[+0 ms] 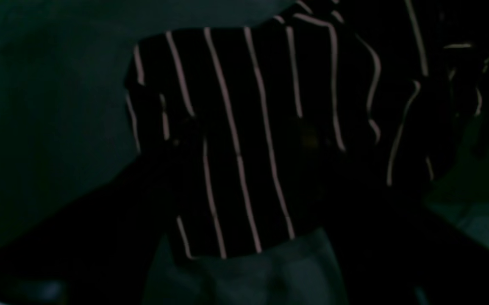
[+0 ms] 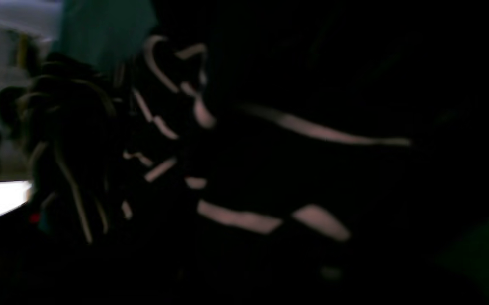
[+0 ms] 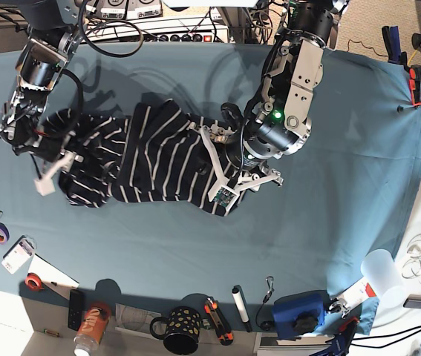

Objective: Layout the t-shirt on the table in an organized manner, then fold the t-shirt properly
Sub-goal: 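Lift the left gripper off the stack and lower the right gripper to the shirt, then grasp the shirt edge with the right gripper and fold it over the stack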

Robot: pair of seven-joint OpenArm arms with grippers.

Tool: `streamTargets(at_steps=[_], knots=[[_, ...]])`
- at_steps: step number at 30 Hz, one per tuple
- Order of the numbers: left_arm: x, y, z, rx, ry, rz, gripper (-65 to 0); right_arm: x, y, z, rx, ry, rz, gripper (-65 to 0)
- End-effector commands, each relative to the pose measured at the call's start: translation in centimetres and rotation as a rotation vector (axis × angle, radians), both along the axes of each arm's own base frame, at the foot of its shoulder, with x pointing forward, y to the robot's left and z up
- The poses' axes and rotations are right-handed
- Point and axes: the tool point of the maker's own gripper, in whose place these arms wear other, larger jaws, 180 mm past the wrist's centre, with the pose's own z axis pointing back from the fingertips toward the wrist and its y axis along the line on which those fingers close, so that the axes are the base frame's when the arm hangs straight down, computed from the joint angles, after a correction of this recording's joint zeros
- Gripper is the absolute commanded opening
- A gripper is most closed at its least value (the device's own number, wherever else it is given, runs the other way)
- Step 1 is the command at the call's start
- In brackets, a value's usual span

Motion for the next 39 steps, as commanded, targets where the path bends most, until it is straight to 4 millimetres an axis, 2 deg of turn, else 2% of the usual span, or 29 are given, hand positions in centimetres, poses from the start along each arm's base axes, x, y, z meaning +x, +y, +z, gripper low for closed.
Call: streamTargets(at_steps=[1,4,6,9,12,14,16,18,20,22,26,28,31,34,37,39], knots=[[0.5,-0.4,1.4,-0.023,-0.034,-0.002,-34.5,0.3,-3.5,1.2,-0.113,-0.01,-0.04,-65.0],[0.2,-0.3,1.3,-0.012,-0.015,-0.006,-35.5,0.6,-8.2,2.9,-0.274,-0.052,-0.123,-65.0],[0.2,-0.1,1.3,-0.01,-0.014,0.008,-40.7,0.4,-10.4,4.0,-0.355,-0.059,-0.143,-65.0],[0.9,1.3,1.1,0.033,-0.021,0.086,-50.2,0.3,-12.2,5.6,-0.429,-0.068,-0.145,-65.0],[1.6,3.2,0.8,0.097,-0.035,0.176,-64.0,0.5,-13.4,7.2,-0.529,-0.066,-0.169,-65.0],[1.7,4.2,0.5,0.139,-0.033,0.222,-65.0,0.8,-13.7,8.9,-0.593,-0.093,-0.176,-65.0],[1.7,5.2,0.2,0.183,-0.042,0.258,-65.0,1.3,-13.2,10.8,-0.639,-0.143,-0.172,-65.0],[1.7,6.1,-0.1,0.229,-0.053,0.276,-65.0,1.8,-11.7,12.4,-0.676,-0.192,-0.155,-65.0],[1.9,6.9,-0.1,0.256,-0.061,0.297,-65.0,2.1,-9.7,12.9,-0.703,-0.216,-0.128,-65.0],[1.9,7.4,-0.2,0.258,-0.057,0.313,-65.0,2.4,-7.3,12.2,-0.729,-0.214,-0.082,-65.0],[2.1,8.1,-0.3,0.259,-0.053,0.331,-65.0,3.4,-3.1,9.2,-0.783,-0.198,-0.01,-65.0],[2.1,8.3,-0.3,0.26,-0.051,0.336,-65.0,4.1,-1.3,8.6,-0.797,-0.208,0.018,-65.0],[2.0,8.3,-0.4,0.261,-0.048,0.336,-65.0,5.2,1.0,8.9,-0.796,-0.253,0.043,-65.0],[1.9,8.3,-0.5,0.261,-0.044,0.334,-65.0,5.8,2.8,10.3,-0.81,-0.309,0.063,-65.0],[1.9,8.3,-0.5,0.261,-0.046,0.335,-65.0,6.1,3.9,11.3,-0.859,-0.341,0.075,-65.0],[1.9,8.3,-0.5,0.26,-0.045,0.334,-65.0,6.2,4.3,11.2,-0.896,-0.339,0.084,-65.0]])
